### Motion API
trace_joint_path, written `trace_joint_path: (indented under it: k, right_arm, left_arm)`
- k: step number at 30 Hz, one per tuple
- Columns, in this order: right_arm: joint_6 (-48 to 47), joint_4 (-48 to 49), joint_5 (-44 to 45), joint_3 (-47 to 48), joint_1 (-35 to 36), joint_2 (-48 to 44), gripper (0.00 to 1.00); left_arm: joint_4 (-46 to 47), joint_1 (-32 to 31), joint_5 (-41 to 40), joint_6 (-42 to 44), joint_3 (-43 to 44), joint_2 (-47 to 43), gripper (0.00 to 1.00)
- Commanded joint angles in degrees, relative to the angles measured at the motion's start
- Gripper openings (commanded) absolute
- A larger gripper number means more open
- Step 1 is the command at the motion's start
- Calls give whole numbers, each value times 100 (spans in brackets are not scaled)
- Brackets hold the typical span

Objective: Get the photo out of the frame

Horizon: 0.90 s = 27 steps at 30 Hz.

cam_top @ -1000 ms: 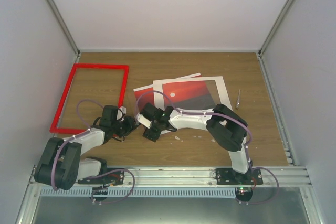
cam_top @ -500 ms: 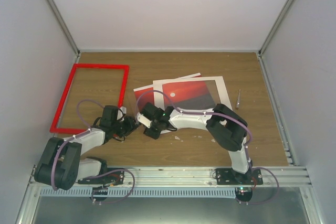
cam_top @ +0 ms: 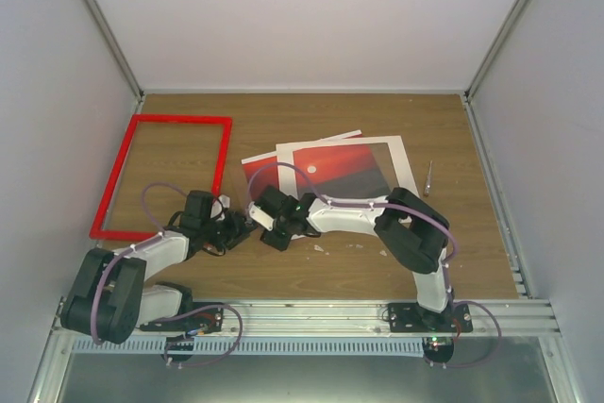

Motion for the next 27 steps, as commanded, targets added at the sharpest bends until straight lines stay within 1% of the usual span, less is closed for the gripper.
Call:
trace_joint_path:
  k: [1, 4, 9, 12, 13, 18, 21, 24, 27]
  right_arm:
    - [64, -61, 234, -184, -42, -185, 51]
    - [78, -4, 263, -211, -42, -254, 49]
    - [110, 54, 331, -213, -45, -302, 47]
    - [93, 31, 367, -221, -50, -317, 48]
    - [84, 22, 320, -235, -50, -335, 50]
    - [12, -92, 48, -260, -49, -358, 68]
    - [-55, -222, -110, -196, -50, -246, 75]
    - [-82, -288, -302, -116, -49, -111, 78]
    - [-68, -340, -237, -22, -50, 47, 78]
  left_arm:
    - [232, -67, 224, -170, 45, -9, 46]
    - [240, -75, 195, -231, 22, -115, 46]
    - [322, -96, 325, -288, 76, -49, 47]
    - [260, -103, 228, -271, 108, -60, 48]
    - [246, -108, 225, -254, 115, -54, 48]
    - [238, -100, 132, -200, 82, 21, 48]
    - [215, -100, 24, -169, 42, 54, 47]
    - [186, -105, -41, -126, 32, 92, 47]
    - [182, -103, -62, -85, 32, 151, 46]
